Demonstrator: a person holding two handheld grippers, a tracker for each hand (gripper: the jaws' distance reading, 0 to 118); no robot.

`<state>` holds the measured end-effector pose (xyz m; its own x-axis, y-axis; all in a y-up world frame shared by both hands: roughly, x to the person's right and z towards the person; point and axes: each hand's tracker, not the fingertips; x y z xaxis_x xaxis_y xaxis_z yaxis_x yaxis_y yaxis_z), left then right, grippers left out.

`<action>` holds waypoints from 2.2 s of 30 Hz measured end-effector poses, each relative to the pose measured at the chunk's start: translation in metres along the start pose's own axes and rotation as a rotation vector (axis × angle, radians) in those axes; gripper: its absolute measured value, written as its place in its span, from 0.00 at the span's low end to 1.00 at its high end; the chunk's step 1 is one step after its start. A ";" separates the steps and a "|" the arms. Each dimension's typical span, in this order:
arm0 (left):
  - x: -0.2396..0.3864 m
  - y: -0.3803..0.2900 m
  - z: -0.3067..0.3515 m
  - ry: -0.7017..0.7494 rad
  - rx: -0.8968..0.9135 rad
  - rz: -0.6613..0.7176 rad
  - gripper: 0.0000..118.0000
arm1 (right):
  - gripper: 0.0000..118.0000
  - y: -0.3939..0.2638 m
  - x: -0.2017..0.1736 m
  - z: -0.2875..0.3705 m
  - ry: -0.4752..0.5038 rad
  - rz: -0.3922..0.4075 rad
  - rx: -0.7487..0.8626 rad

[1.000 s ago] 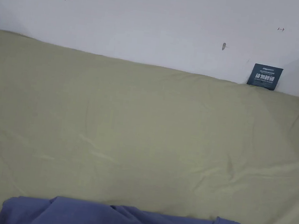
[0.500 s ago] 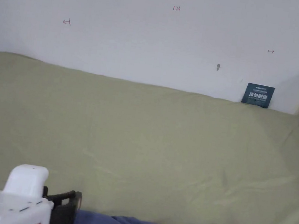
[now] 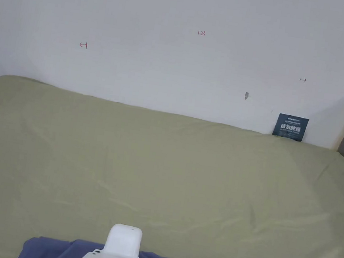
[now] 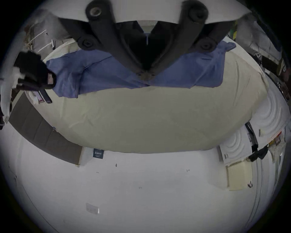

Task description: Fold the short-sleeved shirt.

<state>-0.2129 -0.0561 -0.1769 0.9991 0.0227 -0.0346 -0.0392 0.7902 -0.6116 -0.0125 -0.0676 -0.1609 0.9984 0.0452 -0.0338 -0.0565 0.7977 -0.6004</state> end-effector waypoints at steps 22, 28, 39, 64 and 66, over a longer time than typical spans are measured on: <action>-0.241 0.023 -0.012 -0.503 -0.073 0.336 0.48 | 0.00 0.034 0.036 0.031 0.039 -0.069 0.072; -0.317 -0.035 -0.035 -0.491 -0.224 0.613 0.97 | 0.00 0.033 0.042 0.023 0.079 -0.096 0.027; -0.288 -0.089 -0.080 -0.618 -0.351 0.782 0.96 | 0.00 0.032 0.042 0.016 0.125 -0.125 -0.022; -0.182 0.024 -0.019 -0.427 -0.167 0.326 0.06 | 0.00 0.023 0.068 0.034 0.155 -0.219 -0.024; -0.155 0.039 -0.016 -0.419 -0.151 0.212 0.06 | 0.00 0.024 0.072 0.038 0.157 -0.225 -0.008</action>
<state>-0.3692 -0.0390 -0.2079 0.8871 0.4426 0.1312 -0.2130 0.6446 -0.7342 0.0577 -0.0218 -0.1473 0.9737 -0.2266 -0.0224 0.1657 0.7722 -0.6134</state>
